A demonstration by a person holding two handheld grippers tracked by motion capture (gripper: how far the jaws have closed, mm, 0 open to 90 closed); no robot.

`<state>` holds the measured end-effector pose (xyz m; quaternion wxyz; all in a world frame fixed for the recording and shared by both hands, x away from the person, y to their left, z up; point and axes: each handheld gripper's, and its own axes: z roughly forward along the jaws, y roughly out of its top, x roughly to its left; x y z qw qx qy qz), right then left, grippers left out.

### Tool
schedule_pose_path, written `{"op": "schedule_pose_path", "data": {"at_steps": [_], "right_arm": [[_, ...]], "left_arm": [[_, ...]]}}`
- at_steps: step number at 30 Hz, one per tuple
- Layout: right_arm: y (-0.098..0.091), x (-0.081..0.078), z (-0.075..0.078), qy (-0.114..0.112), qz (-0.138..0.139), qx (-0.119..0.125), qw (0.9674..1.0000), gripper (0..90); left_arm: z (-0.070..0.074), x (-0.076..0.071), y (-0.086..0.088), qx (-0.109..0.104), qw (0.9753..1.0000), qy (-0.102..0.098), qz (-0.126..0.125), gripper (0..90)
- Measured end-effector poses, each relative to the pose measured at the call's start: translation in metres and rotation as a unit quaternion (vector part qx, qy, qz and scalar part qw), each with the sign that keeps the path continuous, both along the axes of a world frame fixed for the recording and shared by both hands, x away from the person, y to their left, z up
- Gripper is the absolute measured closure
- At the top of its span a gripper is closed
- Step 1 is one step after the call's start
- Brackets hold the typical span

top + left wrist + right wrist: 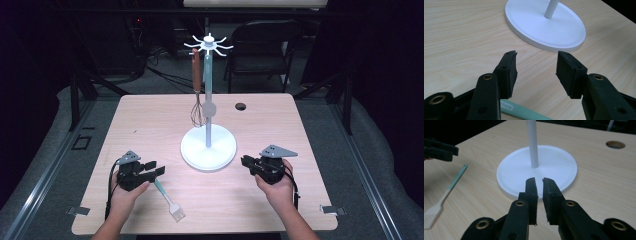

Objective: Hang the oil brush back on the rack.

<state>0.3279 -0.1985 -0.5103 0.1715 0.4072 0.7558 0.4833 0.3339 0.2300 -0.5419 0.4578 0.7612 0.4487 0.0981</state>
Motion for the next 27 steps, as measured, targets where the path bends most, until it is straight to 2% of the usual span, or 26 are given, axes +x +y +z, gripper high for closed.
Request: {"op": "schedule_pose_path", "data": {"at_steps": [4,8,13,21,24,27], "right_arm": [[0.005,0.003,0.017,-0.024,0.008,0.003,0.9997,90.0],[0.010,0.006,0.031,-0.044,0.010,0.010,0.9989,90.0],[0.015,0.013,0.051,-0.063,0.011,0.037,0.9973,90.0],[0.024,0.026,0.084,-0.101,0.014,0.048,0.9936,90.0],[0.026,0.029,0.095,-0.109,0.017,0.046,0.9928,90.0],[0.028,0.032,0.108,-0.120,0.016,0.055,0.9912,90.0]], "left_arm": [[0.000,0.001,0.001,-0.002,1.0000,-0.003,0.004,50.8],[-0.001,0.001,0.003,-0.003,1.0000,-0.001,0.006,50.8],[-0.002,0.001,0.004,-0.008,1.0000,0.002,0.002,50.8],[-0.003,0.001,0.002,-0.008,1.0000,0.001,0.002,50.8],[-0.002,0.001,0.002,-0.008,1.0000,-0.001,0.001,50.8],[-0.002,0.001,0.002,-0.005,1.0000,0.002,-0.002,50.8]]}}
